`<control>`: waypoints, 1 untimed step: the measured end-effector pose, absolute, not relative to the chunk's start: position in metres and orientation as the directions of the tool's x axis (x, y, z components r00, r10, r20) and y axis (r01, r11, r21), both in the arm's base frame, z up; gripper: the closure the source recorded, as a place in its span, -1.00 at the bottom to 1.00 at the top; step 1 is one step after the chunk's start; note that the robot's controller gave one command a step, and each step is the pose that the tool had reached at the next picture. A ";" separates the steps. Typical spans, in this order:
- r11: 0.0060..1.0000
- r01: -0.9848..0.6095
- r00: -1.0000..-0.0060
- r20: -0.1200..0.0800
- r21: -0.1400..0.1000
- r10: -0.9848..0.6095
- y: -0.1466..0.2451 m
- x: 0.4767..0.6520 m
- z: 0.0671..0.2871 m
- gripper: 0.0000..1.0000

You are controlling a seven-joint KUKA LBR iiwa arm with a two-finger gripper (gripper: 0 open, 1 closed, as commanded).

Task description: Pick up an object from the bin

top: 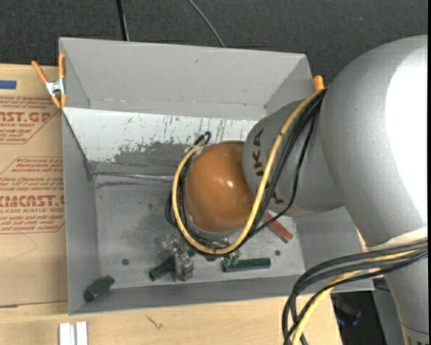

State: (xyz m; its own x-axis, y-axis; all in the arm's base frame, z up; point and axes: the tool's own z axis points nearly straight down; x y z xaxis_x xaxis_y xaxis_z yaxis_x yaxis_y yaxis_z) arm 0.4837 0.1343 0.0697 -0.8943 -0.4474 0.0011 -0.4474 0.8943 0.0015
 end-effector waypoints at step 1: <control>0.894 -0.447 -0.894 0.001 0.002 -0.447 0.134 0.484 0.070 1.00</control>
Offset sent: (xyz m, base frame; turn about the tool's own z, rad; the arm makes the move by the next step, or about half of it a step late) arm 0.0000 0.0000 0.0000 0.0000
